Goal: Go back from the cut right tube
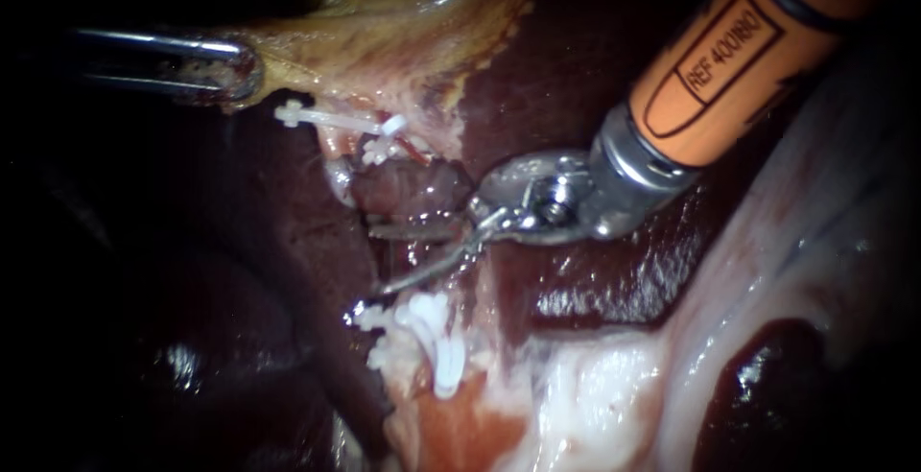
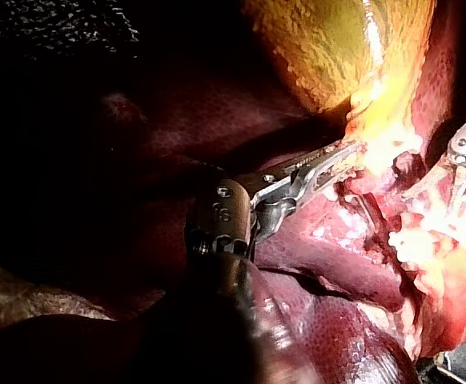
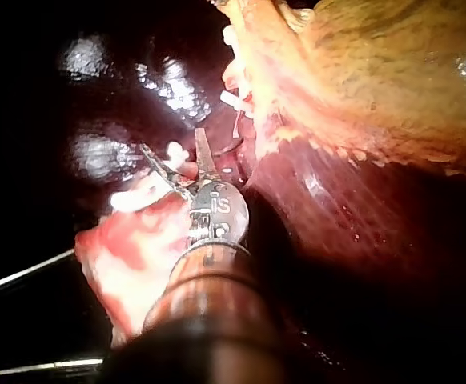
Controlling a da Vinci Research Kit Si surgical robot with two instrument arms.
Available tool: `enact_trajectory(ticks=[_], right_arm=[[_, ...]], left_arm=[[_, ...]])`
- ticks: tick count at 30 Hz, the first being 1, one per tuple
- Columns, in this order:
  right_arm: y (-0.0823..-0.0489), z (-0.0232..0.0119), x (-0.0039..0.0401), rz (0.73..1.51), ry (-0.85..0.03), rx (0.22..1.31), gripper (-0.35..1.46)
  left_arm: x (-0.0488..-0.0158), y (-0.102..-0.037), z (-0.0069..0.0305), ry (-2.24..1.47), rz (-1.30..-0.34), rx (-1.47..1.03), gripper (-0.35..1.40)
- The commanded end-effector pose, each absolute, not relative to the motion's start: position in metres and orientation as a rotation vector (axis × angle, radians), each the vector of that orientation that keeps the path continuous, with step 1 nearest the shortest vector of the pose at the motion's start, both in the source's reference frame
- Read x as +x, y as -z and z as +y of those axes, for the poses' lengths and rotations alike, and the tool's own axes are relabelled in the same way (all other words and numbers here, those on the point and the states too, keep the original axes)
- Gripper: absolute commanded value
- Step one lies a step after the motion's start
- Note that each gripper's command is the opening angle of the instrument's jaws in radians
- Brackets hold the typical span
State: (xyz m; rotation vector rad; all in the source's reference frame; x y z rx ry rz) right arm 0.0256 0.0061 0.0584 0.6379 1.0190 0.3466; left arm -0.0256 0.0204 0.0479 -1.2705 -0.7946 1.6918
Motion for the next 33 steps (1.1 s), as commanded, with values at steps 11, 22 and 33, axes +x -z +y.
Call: enact_trajectory(ticks=[11, 22, 33], right_arm=[[-0.0535, 0.0062, 0.0199, 0.816, -0.226, 0.373, 1.43], [-0.0519, 0.0077, 0.0140, 0.767, -0.214, 0.291, 1.43], [-0.0518, 0.0078, 0.0122, 0.765, -0.217, 0.286, 1.43]], left_arm=[[-0.0256, -0.0480, 0.0204, -1.687, -0.794, -1.277, -0.35], [-0.0256, -0.0481, 0.0205, -1.687, -0.794, -1.277, -0.35], [-0.0272, -0.0490, 0.0211, -1.683, -0.789, -1.279, -0.35]])
